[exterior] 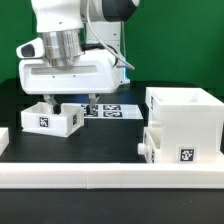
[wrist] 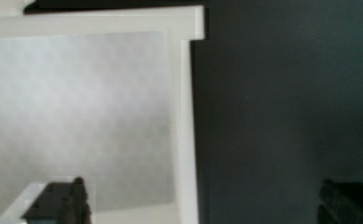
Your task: Assemble drawer
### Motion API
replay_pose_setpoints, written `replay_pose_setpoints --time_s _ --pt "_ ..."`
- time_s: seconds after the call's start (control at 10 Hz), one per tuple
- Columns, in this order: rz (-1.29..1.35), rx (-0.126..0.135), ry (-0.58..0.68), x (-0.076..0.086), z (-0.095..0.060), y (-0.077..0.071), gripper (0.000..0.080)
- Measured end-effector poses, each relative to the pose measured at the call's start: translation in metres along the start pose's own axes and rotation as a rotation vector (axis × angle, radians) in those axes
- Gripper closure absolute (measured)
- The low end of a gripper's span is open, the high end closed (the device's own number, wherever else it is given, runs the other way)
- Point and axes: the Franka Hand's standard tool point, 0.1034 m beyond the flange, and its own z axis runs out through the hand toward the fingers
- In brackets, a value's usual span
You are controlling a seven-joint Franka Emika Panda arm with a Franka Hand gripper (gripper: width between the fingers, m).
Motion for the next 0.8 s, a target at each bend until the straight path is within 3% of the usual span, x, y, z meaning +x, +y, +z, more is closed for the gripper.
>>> replay_pose_setpoints --time_s 0.3,0.7,0.8 --pt "-0.003 -0.013 -0.005 -0.014 0.022 0.002 0.015" --pt "-0.028 -0.017 -0.005 -0.02 0.027 0.004 0.015" --pt "-0.036 -0.017 -0.005 -0.02 0.027 0.004 0.0273"
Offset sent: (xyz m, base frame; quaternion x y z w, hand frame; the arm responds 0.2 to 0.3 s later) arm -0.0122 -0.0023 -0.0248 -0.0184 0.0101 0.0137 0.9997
